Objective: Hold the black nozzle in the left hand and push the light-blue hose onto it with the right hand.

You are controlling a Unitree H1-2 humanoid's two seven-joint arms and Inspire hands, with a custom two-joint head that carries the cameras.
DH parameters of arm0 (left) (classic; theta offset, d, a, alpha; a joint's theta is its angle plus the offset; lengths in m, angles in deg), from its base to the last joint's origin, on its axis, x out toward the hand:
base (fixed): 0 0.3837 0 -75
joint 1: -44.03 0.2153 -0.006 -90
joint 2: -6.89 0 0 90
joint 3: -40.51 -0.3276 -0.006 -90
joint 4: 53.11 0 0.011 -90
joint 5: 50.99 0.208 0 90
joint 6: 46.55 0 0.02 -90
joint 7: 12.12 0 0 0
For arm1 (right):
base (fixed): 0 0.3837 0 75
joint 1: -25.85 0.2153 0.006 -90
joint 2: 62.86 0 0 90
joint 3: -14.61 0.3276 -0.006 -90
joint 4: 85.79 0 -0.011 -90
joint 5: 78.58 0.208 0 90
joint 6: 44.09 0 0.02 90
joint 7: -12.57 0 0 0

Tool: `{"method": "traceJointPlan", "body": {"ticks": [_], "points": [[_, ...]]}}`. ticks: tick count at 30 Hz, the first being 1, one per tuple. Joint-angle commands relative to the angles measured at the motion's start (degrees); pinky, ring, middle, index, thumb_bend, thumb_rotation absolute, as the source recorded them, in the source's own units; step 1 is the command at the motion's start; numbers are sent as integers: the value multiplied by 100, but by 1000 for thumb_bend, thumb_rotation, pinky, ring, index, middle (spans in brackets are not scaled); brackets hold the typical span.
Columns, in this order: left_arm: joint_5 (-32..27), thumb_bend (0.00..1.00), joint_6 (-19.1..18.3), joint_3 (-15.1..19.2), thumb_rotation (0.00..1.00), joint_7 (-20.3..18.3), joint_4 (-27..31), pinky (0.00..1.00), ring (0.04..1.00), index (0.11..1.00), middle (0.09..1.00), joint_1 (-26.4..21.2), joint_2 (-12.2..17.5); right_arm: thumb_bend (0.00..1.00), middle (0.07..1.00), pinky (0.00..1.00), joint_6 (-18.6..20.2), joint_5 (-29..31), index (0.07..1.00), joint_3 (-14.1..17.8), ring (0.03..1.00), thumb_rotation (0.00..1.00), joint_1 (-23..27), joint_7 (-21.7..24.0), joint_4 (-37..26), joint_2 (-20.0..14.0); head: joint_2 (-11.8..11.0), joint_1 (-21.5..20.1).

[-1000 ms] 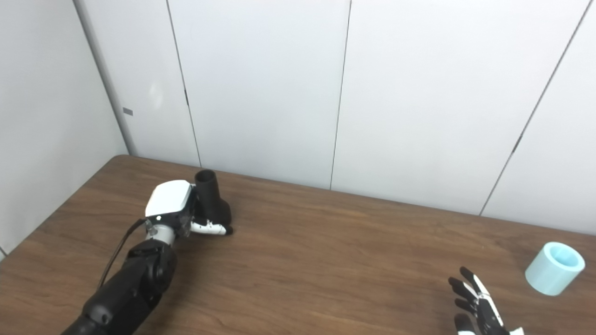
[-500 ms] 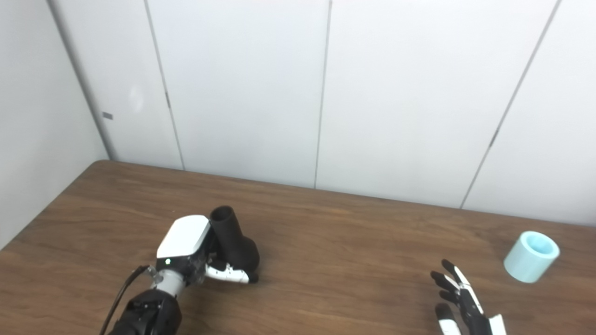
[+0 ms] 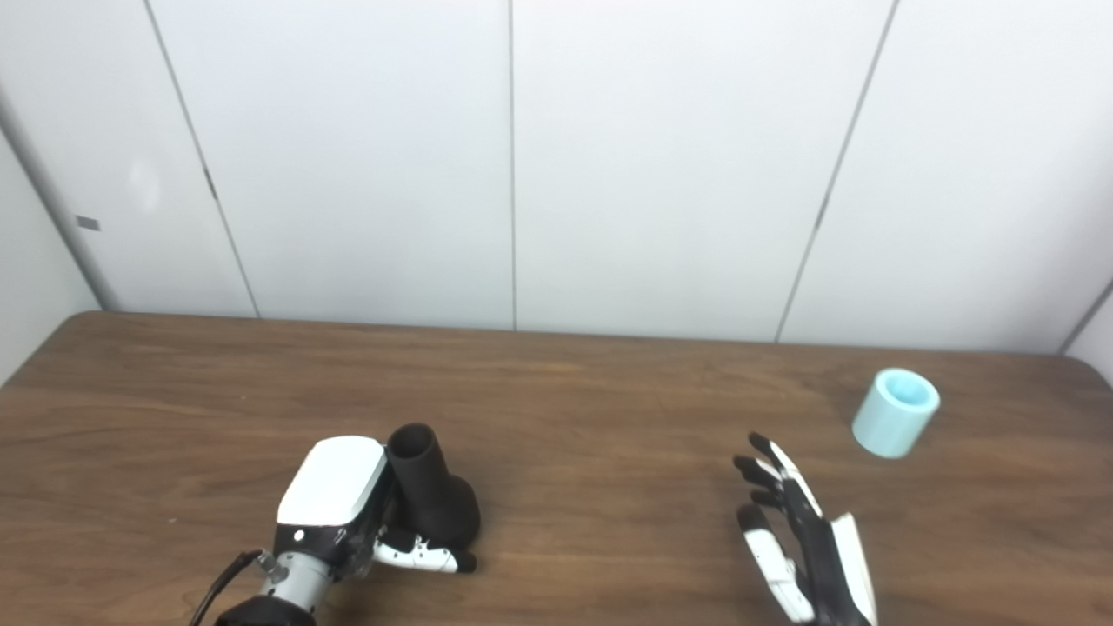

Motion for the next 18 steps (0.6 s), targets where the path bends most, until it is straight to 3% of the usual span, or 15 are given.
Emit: {"method": "traceJointPlan", "body": {"ticks": [1,7,13,18], "points": [[169,525,276,-192,0,-76,124,560,593,485,488,10,-97,518,807,752,59,6,883,-232,808,1000,-233,-120,577,368,20,-28],[357,524,538,-419,0,-102,33,561,590,481,497,81,-201,563,815,755,145,58,891,-256,817,1000,-220,-139,524,474,56,-147],[322,525,771,-433,0,-51,-106,529,566,491,472,178,-311,456,815,748,520,696,898,-177,820,998,-264,92,239,666,91,-231],[295,525,863,-436,0,-9,-171,501,541,497,451,228,-346,462,830,760,808,825,900,-162,832,860,-274,224,-65,646,141,-341]]}}
